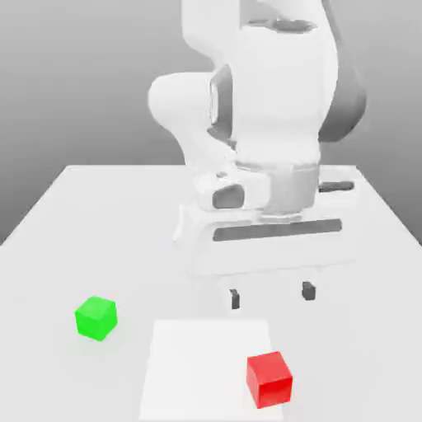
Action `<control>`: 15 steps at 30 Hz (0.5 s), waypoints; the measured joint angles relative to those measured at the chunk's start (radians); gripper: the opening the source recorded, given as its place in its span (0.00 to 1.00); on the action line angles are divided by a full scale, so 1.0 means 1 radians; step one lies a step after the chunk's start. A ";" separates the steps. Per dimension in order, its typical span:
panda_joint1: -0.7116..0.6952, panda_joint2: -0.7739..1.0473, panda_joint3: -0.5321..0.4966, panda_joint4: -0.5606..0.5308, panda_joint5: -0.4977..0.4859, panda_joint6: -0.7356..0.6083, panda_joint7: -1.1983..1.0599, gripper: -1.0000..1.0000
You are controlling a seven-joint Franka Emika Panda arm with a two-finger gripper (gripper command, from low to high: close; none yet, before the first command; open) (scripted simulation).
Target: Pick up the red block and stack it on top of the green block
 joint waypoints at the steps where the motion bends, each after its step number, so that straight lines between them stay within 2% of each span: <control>1: 0.003 0.036 0.002 -0.009 -0.002 0.015 -0.003 0.50; 7: 0.024 0.254 -0.014 -0.005 -0.030 0.166 0.011 0.50; 8: 0.029 0.286 -0.020 0.000 -0.036 0.193 0.015 0.00; 15: 0.028 0.293 -0.020 0.000 -0.039 0.198 0.018 0.00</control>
